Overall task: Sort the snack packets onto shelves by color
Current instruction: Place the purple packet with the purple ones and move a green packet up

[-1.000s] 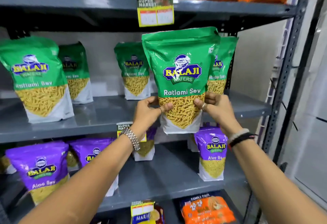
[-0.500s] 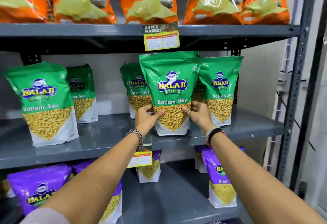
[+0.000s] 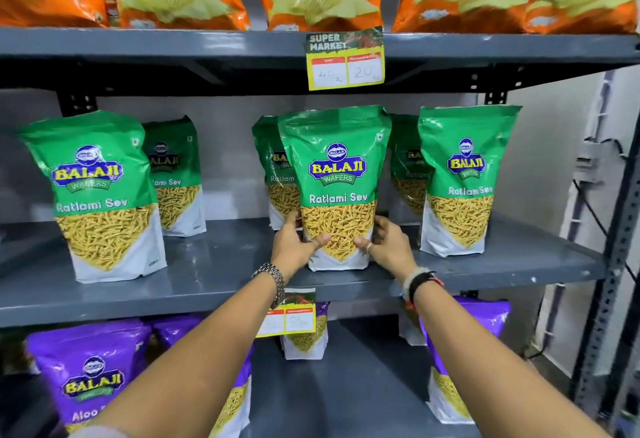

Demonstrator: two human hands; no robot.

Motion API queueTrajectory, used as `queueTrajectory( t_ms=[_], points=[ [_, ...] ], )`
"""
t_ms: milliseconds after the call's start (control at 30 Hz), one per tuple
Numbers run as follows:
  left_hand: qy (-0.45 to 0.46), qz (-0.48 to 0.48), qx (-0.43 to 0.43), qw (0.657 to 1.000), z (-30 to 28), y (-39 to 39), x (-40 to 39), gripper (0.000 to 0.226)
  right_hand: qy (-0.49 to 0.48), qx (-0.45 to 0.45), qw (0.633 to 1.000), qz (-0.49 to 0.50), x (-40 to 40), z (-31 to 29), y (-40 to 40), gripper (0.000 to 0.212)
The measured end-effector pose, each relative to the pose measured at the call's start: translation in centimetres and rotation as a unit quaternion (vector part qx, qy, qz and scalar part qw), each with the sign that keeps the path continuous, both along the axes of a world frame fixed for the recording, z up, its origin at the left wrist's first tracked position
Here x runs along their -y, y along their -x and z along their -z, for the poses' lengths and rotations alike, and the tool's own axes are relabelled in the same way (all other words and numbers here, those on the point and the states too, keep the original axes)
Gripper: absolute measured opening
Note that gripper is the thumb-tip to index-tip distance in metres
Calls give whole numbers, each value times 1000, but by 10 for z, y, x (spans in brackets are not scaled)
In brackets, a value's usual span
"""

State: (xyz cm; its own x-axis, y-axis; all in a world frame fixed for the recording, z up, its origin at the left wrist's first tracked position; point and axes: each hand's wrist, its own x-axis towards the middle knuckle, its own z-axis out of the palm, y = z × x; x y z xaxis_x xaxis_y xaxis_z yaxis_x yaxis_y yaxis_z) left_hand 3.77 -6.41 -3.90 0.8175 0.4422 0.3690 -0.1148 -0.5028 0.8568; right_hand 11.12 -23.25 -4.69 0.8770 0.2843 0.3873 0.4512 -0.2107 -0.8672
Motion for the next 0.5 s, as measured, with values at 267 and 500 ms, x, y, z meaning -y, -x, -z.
queueTrajectory(
  t_ms=[267, 500],
  points=[
    [-15, -57, 14, 998, 4, 8, -57, 67, 19, 15, 1000, -11, -65, 4, -1, 48],
    [-33, -44, 24, 998, 5, 3, -73, 64, 17, 0, 1000, -16, -84, 4, -5, 48]
  ],
)
